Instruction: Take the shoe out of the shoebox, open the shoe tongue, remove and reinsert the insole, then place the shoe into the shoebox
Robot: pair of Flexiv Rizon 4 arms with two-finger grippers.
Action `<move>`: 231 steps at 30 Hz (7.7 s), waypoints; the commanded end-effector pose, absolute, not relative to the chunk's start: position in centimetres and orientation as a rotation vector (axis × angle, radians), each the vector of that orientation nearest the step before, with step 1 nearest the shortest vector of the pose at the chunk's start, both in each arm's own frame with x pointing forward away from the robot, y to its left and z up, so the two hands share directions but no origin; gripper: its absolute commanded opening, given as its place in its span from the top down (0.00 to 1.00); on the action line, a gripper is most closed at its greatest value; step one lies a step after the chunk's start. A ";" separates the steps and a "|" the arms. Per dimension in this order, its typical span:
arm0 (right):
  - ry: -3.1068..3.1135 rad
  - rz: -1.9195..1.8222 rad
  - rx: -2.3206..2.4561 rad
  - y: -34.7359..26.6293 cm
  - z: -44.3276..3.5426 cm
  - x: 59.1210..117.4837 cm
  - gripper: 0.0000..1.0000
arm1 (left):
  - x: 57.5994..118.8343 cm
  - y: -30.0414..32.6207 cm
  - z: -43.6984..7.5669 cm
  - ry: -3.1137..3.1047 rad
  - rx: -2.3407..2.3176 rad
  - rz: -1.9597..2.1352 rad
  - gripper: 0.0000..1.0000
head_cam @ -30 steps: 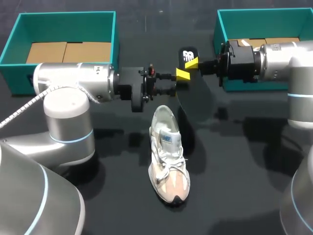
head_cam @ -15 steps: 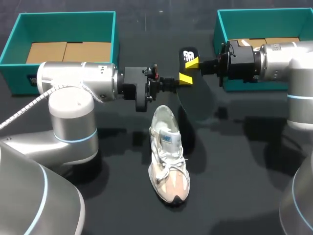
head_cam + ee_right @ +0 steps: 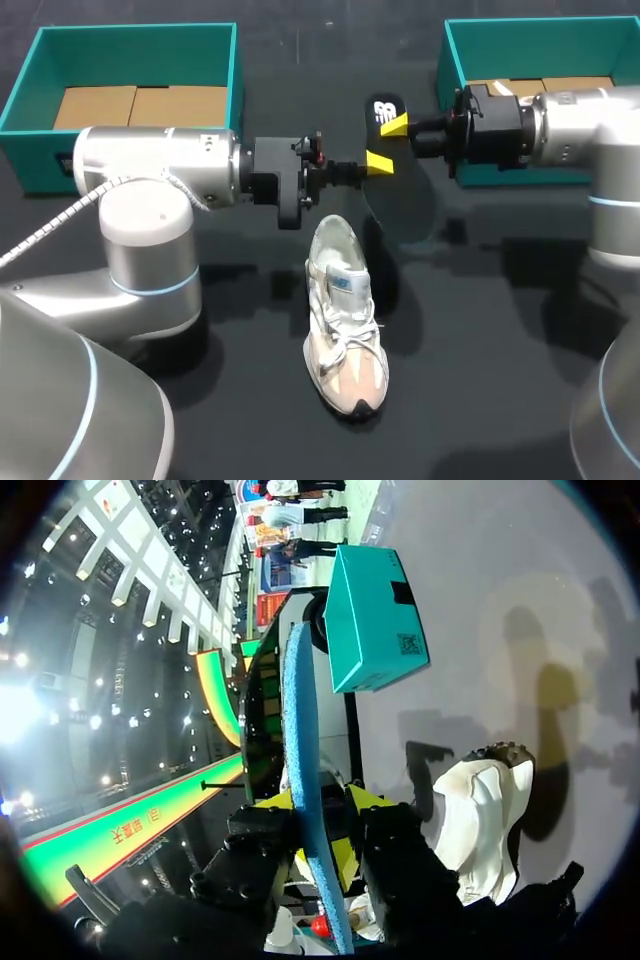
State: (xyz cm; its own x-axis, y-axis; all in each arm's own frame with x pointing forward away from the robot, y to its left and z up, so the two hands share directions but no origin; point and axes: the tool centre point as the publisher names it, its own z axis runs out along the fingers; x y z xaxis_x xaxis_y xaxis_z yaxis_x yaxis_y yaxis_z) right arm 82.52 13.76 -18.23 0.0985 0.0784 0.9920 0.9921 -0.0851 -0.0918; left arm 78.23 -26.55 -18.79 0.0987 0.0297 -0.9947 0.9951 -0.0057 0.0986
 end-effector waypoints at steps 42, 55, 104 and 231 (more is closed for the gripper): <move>-1.140 -1.184 -1.342 8.8 -17.9 78.4 0.00 | 74.3 -20.6 -14.5 1.703 0.410 -1.881 1.00; -1.140 -1.184 -1.342 8.8 -17.9 78.4 0.00 | 74.2 -20.7 -14.8 1.721 0.343 -1.954 1.00; -1.140 -1.184 -1.342 8.8 -17.9 78.4 0.00 | 75.1 -20.1 -12.1 2.044 -0.934 -2.558 1.00; -2.264 -0.523 -2.116 10.5 -9.6 77.1 0.00 | 76.6 -21.4 -19.1 2.205 -2.418 -2.513 1.00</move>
State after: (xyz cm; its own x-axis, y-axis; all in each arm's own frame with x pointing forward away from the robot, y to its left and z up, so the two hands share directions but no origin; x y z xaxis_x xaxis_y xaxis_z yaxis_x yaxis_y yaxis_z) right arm 77.26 13.04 -9.32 -0.0336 0.9987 -0.0379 0.9716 0.0415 0.2328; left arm 76.71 -21.53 -19.12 -0.0198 0.0219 0.9996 -0.9939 -0.1090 -0.0173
